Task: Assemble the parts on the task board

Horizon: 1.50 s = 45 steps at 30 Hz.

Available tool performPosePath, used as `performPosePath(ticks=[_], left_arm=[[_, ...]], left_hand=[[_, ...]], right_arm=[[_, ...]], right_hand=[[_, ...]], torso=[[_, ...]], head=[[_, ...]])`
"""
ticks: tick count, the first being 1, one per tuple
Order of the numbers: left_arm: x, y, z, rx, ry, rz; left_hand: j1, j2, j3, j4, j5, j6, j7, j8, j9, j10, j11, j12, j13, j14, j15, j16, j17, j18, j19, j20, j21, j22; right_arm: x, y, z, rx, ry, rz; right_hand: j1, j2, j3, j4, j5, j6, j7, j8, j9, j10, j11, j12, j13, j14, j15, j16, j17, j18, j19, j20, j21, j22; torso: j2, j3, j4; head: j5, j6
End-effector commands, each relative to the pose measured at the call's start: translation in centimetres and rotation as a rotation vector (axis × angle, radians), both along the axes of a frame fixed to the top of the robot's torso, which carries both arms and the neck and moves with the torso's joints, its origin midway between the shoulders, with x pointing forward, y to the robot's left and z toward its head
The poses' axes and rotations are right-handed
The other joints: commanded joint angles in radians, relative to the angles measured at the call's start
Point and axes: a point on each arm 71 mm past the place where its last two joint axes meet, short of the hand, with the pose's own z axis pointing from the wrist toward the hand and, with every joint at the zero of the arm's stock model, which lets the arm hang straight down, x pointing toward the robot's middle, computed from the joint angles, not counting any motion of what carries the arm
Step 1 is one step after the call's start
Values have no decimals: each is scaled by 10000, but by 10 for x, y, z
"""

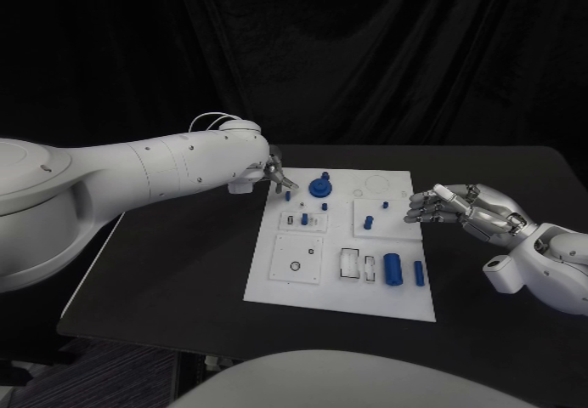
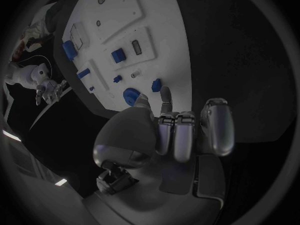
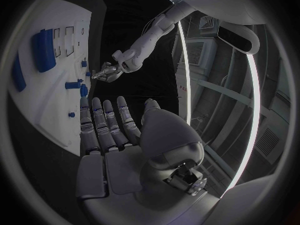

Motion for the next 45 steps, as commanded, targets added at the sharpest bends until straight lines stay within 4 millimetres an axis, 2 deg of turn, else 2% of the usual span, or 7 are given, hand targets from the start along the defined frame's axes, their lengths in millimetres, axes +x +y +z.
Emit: performPosePath(ticks=[1, 17, 33, 45], left_arm=[[-1, -3, -3, -17, 269, -311], [-2, -9, -9, -73, 411, -470], [-2, -10, -11, -70, 429, -462], [0, -8, -11, -40, 391, -381]], left_hand=[[97, -30, 20, -50, 44, -20, 27, -65, -2, 1102, 17, -53, 2607, 1041, 66, 27, 2635, -70, -34, 63, -39, 1807], [144, 4, 80, -81, 108, -46, 43, -114, -22, 1102, 34, -53, 2607, 1041, 86, 27, 2635, -55, -82, 77, -119, 1786], [287, 1, 213, -195, 430, -49, 45, -201, -67, 1102, 43, -53, 2607, 1041, 103, 27, 2635, -43, -125, 98, -176, 1773], [294, -1, 220, -200, 447, -45, 44, -203, -69, 1102, 44, -53, 2607, 1041, 102, 27, 2635, -44, -124, 99, -172, 1774]], right_arm=[[-1, 1, -2, -58, 218, 75], [-1, 2, -3, -98, 316, 141], [-1, 2, -3, -135, 406, 184], [-2, 2, -4, -197, 543, 249]], right_hand=[[89, -27, 76, -7, 57, -38, 689, 17, -12, 26, -10, -55, 7, 9, -50, -44, 13, -74, -13, 9, -32, -9], [139, -20, 110, -5, 68, -37, 713, 21, -11, 29, -26, -61, 6, -1, -56, -52, 13, -69, -17, 9, -36, -21], [175, -15, 137, 5, 70, -37, 724, 23, -11, 28, -29, -67, 5, -5, -60, -55, 14, -64, -18, 9, -39, -32], [170, -11, 141, 16, 57, -36, 726, 25, -11, 28, -28, -69, 5, -6, -61, -57, 14, -62, -19, 10, -39, -36]], torso=[[0, 0, -2], [1, -1, 5], [1, 1, 1], [8, -1, 6]], head=[[6, 0], [33, 0], [53, 0], [13, 0]])
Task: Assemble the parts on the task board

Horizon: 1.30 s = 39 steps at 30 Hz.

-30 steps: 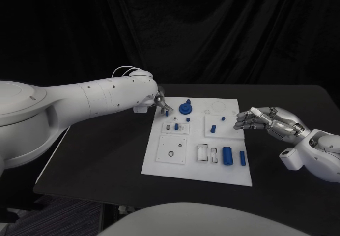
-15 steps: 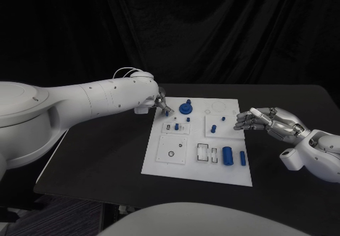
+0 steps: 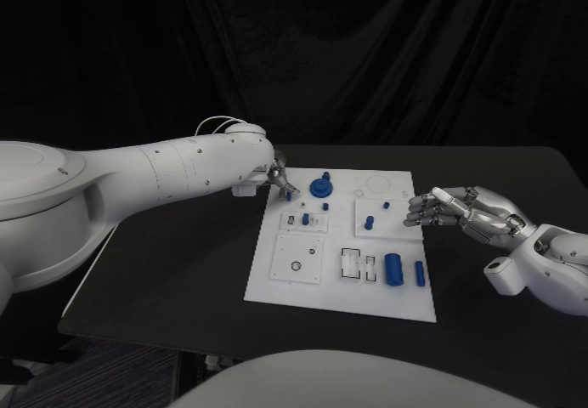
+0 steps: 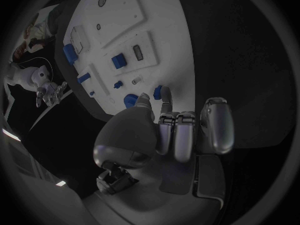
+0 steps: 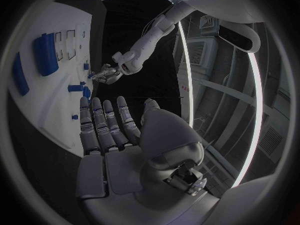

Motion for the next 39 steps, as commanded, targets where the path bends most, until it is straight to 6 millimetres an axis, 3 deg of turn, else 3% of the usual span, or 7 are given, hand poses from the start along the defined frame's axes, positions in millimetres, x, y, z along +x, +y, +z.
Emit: performPosePath(ticks=[1, 21, 31, 35, 39], left_arm=[[0, -2, -1, -43, 39, -142], [2, -1, -1, -99, -83, -88], [3, -1, -2, -110, -88, -91], [2, -1, -2, -111, -83, -92], [2, -1, -2, -105, -94, -72]], left_hand=[[66, 3, 42, -22, 52, -45, 44, -38, -15, 1128, -3, -46, 2606, 1073, 67, 27, 2635, -44, -52, 29, -54, 1777], [99, -57, 60, -68, 116, -17, 38, -26, 5, 1128, -5, -46, 2606, 1073, 66, 27, 2635, -18, -106, 32, -172, 1743], [240, -132, 240, -218, 627, -115, 28, 35, 199, 1128, -10, -46, 2606, 1073, 65, 27, 2635, 2, -165, 34, -273, 1717], [335, -186, 401, -307, 1032, -234, 14, 91, 393, 1128, -19, -46, 2606, 1073, 61, 27, 2635, 11, -194, 31, -319, 1706], [401, -216, 506, -358, 1227, -289, 9, 88, 453, 1128, -23, -46, 2606, 1073, 60, 27, 2635, 30, -240, 30, -412, 1680]], right_arm=[[-1, 0, -2, -86, 282, 115], [-1, 1, -4, -193, 481, 210], [-1, 2, -4, -230, 557, 256], [-1, 1, -5, -250, 579, 255], [-1, 2, -5, -271, 614, 271]], right_hand=[[88, -9, 32, 16, 17, -36, 726, 25, -12, 29, -29, -35, 3, -6, -60, -57, 17, -61, -19, 10, -40, -17], [92, -7, 39, 16, 17, -36, 731, 27, -12, 27, -31, -38, 3, -4, -61, -56, 18, -59, -17, 10, -39, -20], [101, -12, 48, 13, 23, -36, 740, 29, -11, 25, -35, -43, 2, 0, -64, -54, 20, -56, -15, 11, -39, -25], [101, -12, 48, 13, 23, -36, 740, 29, -11, 25, -35, -43, 2, 0, -64, -54, 20, -56, -15, 11, -39, -25], [107, -18, 50, 11, 26, -35, 743, 30, -10, 23, -36, -45, 2, 0, -65, -54, 21, -55, -14, 11, -39, -29]], torso=[[8, -2, 4], [4, -5, -6], [6, -1, -1], [4, 2, -2], [10, -1, -5]], head=[[-22, 0], [9, 0], [13, 0], [25, 0], [20, 0]])
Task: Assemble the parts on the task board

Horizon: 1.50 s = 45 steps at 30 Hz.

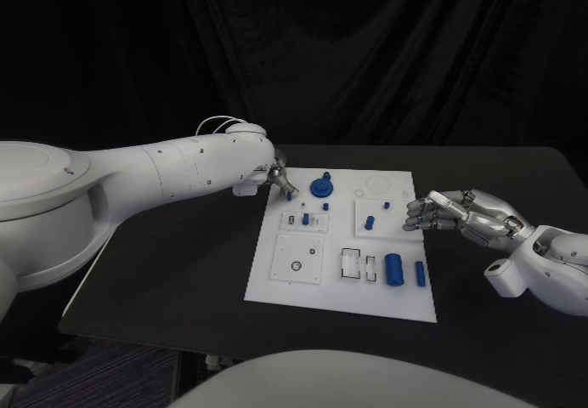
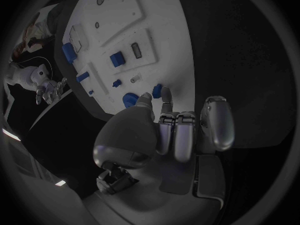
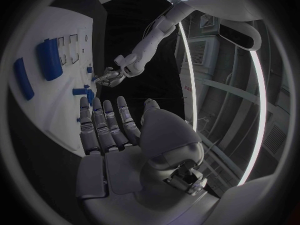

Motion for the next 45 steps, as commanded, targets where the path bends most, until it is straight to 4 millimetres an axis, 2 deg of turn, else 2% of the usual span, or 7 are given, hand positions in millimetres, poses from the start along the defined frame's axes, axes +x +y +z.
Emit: performPosePath(ticks=[1, 23, 29, 33, 34, 39, 45], left_arm=[[0, -2, -1, -76, -35, -124], [-1, -2, -3, -50, 70, -155], [-1, -2, -3, -51, 103, -178], [-2, -2, -4, -50, 106, -177], [-2, -2, -4, -50, 100, -173], [-2, -2, -3, -54, 63, -141], [-2, 0, -3, -220, -60, -11]], left_hand=[[204, 22, 158, -41, 181, -114, -10, 31, 43, 1109, -9, -13, 2607, 1089, 41, 27, 2635, 32, -99, -6, -103, 1678], [478, -233, 1033, -262, 960, -140, -51, -39, 162, 1109, -41, -13, 2607, 1089, 21, 27, 2635, 48, -161, -20, -184, 1659], [506, -472, 1689, -360, 1192, -106, -62, -85, 184, 1109, -57, -13, 2607, 1089, 3, 27, 2635, 47, -163, -39, -176, 1660], [441, -718, 2381, -443, 1234, -51, -64, -115, 202, 1109, -66, -13, 2607, 1089, 3, 27, 2635, 47, -151, -61, -146, 1667], [398, -884, 2855, -525, 1408, -32, -67, -132, 214, 1109, -65, -13, 2607, 1089, -12, 27, 2635, 37, -135, -61, -116, 1674], [-305, -1598, 4825, -833, 1481, 54, -53, -101, 382, 1109, -60, -13, 2607, 1089, -30, 27, 2635, 20, -103, -48, -63, 1686], [-704, -1904, 5749, -1200, 1482, 88, -61, -37, 527, 1109, -75, -13, 2607, 1089, -24, 27, 2635, 16, -74, -69, -16, 1698]], right_arm=[[-1, 0, -2, -82, 241, 93], [-1, 1, -3, -162, 347, 126], [-1, 1, -3, -195, 387, 133], [-1, 1, -4, -213, 421, 155], [-1, 1, -4, -218, 431, 161], [-1, 1, -4, -251, 475, 176], [-1, 0, -5, -291, 512, 161]], right_hand=[[107, -17, 51, 12, 29, -35, 742, 30, -11, 23, -36, -46, 1, 0, -66, -54, 16, -56, -14, 11, -38, -12], [122, -19, 59, 5, 42, -36, 744, 31, -11, 20, -38, -50, 1, 1, -67, -54, 16, -54, -13, 11, -38, -15], [141, -18, 72, 0, 55, -38, 748, 32, -10, 15, -40, -55, 0, 0, -68, -54, 17, -53, -13, 11, -39, -19], [146, -18, 76, 0, 56, -39, 749, 32, -10, 13, -40, -57, -1, -1, -68, -54, 17, -53, -14, 12, -39, -21], [146, -18, 76, 0, 56, -39, 749, 32, -10, 13, -40, -57, -1, -1, -68, -54, 17, -53, -14, 12, -39, -21], [149, -18, 78, 0, 57, -40, 749, 32, -10, 10, -40, -59, -1, -2, -68, -55, 17, -53, -14, 12, -39, -22], [161, -15, 88, 2, 61, -47, 751, 30, -10, -6, -38, -69, -4, -12, -66, -60, 15, -54, -20, 12, -43, -27]], torso=[[6, -4, -3], [-4, -4, 1], [-5, 4, 3], [-4, -1, 1], [-3, 1, -1], [0, 1, 0], [1, 0, 8]], head=[[-4, 0], [14, 0], [36, 0], [58, 0], [61, 0], [68, 0], [62, 0]])
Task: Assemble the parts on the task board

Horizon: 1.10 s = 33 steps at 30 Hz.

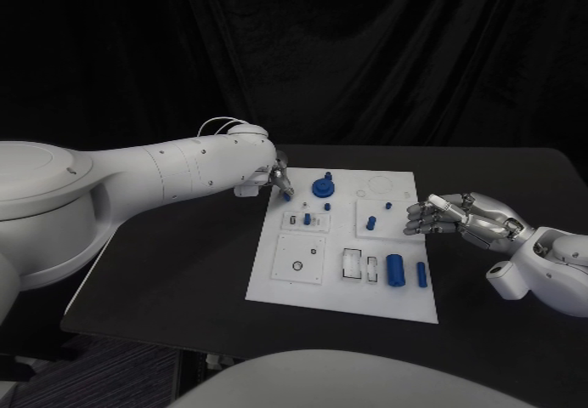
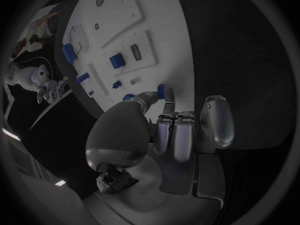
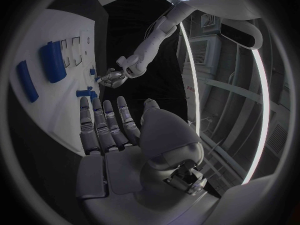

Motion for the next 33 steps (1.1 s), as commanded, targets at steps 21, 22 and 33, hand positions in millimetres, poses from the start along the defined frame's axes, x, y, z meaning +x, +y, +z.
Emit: performPosePath(ticks=[21, 22, 33], left_arm=[[-34, 1, 5, -1729, 649, 589], [-36, 0, 5, -1739, 670, 562], [-46, -3, 7, -1478, 334, 175]], left_hand=[[-486, -209, 1154, -705, -147, 74, -35, 131, 161, 1044, -20, 37, 2626, 1070, -39, 27, 2635, 65, -28, -55, -190, 1631], [-491, -208, 1157, -705, -159, 74, -35, 132, 162, 1044, -20, 37, 2626, 1070, -39, 27, 2635, 65, -28, -55, -190, 1631], [-580, -181, 1220, -705, -414, 94, -39, 151, 192, 1044, -22, 37, 2626, 1070, -42, 27, 2635, 70, -30, -57, -213, 1625]], right_arm=[[-1, -5, -2, -228, 278, -79], [-1, -5, -2, -229, 281, -75], [-1, -5, -3, -226, 300, -46]], right_hand=[[99, -7, 66, -23, 61, -50, 751, 30, -10, -18, -35, -37, -6, -24, -63, -66, 8, -55, -26, 13, -47, -22], [99, -7, 66, -23, 61, -50, 751, 30, -10, -18, -35, -37, -6, -24, -63, -66, 8, -55, -26, 13, -47, -22], [101, -8, 70, -20, 59, -47, 750, 33, -8, -23, -32, -41, -6, -32, -61, -70, 7, -56, -32, 14, -50, -26]], torso=[[-11, 5, 8], [-16, 5, 13], [-2, -4, 7]], head=[[-49, 0], [-58, 0], [-27, 0]])
